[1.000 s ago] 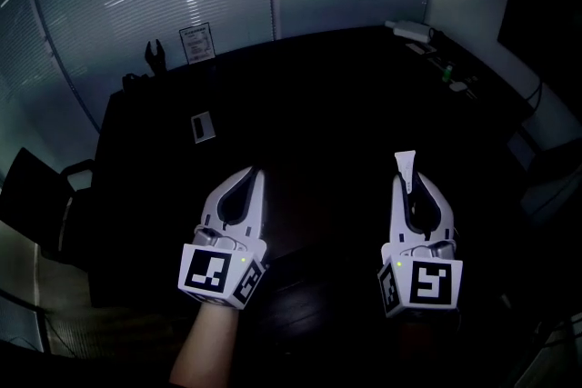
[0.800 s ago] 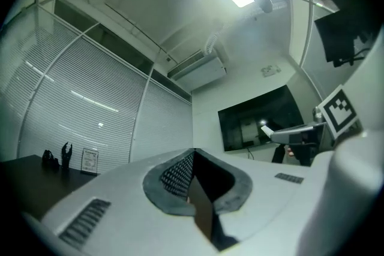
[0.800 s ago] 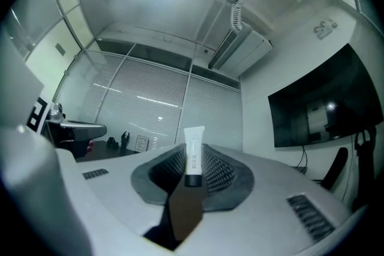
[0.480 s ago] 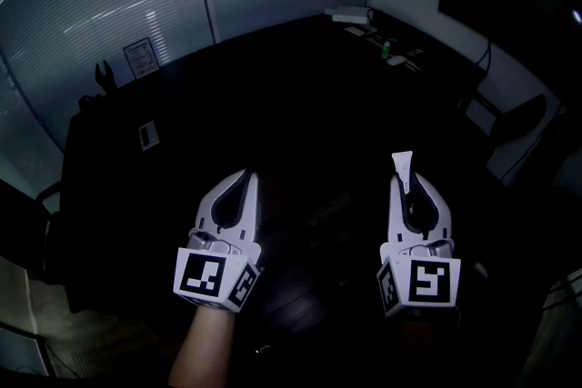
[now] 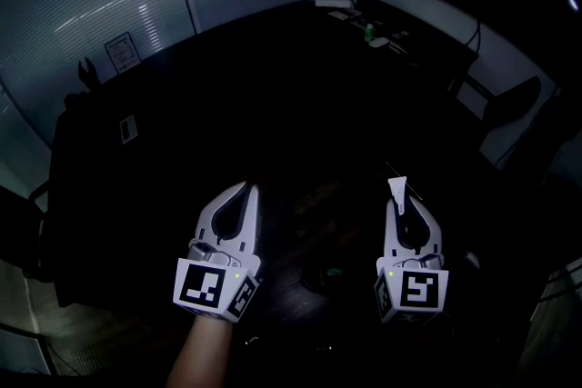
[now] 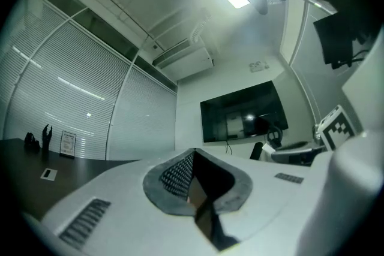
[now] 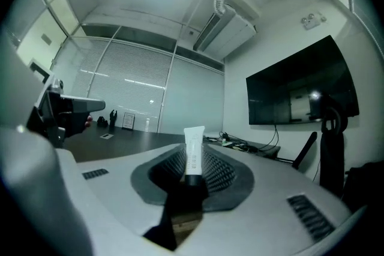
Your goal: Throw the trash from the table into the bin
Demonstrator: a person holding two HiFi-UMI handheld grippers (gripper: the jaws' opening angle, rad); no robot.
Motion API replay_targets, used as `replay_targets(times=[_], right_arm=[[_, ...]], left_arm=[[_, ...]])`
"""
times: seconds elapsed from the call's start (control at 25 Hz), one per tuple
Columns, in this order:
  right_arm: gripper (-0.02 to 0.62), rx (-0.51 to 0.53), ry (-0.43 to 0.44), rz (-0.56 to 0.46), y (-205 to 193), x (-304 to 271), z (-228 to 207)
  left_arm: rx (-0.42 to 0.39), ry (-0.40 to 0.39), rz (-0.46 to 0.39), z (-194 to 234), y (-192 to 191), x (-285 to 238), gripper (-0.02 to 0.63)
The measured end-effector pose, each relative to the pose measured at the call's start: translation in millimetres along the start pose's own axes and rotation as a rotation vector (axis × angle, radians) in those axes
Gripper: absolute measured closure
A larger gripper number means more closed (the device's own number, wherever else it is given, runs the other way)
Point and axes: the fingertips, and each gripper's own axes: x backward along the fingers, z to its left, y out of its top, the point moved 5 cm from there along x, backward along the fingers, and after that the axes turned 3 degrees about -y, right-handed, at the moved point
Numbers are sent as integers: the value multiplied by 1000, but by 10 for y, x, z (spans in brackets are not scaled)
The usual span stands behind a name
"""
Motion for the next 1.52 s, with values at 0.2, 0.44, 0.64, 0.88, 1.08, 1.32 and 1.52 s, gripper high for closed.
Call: replay_targets(times=[0.2,0.44,0.64,0.88,1.08,1.32,1.52], right_arm=[[508,-16,29,137,-748,-58,-55],[508,-37,50,321,-1585,-80,-50],[508,-12,119,528,-2278,-94,108],[508,64,228,748,-2839,-85,225],[508,109,330,940,-3221,-43,343],[508,73,382,1091,-3430,-53,411],[508,82,429,1127,-3505,-109,465]], left_arm=[[3,-21,29,-165,-141,-84,606],[-5,-26,50,-225,-244,-127,606],[-8,-18,70,-160,-328,-90,606],[-7,0,86,-70,-394,-68,606],[-1,2,93,-73,-454,-101,606],[-5,20,106,2,-491,-116,606],[-8,37,113,61,-527,-121,606]])
